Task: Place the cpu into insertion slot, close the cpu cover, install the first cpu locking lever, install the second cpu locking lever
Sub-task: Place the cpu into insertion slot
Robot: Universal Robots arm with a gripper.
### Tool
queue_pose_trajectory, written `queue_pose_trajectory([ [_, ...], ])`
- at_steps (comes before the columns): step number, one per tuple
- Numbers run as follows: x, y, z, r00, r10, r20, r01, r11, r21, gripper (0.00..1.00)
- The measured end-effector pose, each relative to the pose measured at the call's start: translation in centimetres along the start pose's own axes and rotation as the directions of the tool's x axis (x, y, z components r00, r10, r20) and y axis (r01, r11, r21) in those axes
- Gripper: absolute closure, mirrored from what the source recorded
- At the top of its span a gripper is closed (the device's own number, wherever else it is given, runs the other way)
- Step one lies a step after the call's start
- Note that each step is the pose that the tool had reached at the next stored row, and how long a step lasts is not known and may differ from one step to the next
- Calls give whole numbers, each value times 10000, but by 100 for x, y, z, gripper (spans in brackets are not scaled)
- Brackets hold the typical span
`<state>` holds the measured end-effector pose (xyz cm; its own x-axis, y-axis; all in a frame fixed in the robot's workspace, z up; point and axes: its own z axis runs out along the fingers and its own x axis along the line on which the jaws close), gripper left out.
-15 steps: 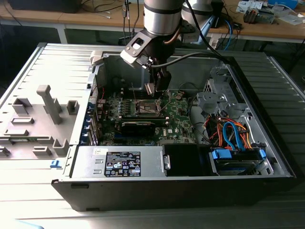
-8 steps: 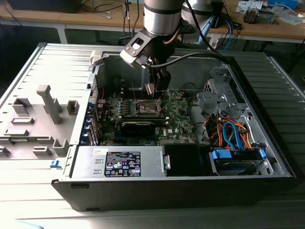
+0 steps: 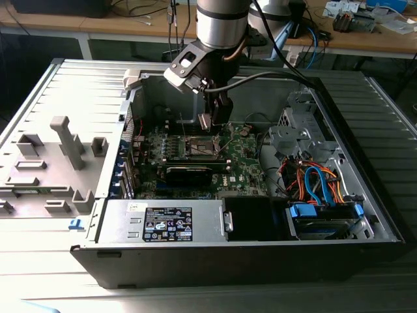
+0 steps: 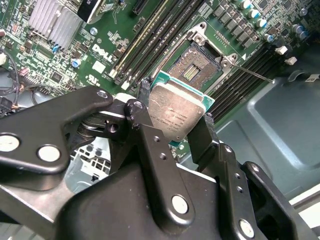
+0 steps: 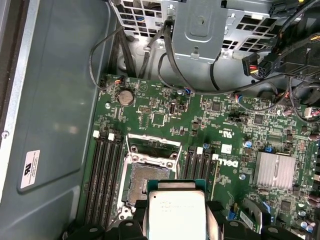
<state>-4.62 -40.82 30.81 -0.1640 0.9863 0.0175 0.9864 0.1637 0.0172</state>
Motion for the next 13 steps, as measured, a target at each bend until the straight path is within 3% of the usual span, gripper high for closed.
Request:
queue_pose_trajectory([
  [13, 0, 0, 6, 9999, 168, 3, -168, 9999, -2, 45],
])
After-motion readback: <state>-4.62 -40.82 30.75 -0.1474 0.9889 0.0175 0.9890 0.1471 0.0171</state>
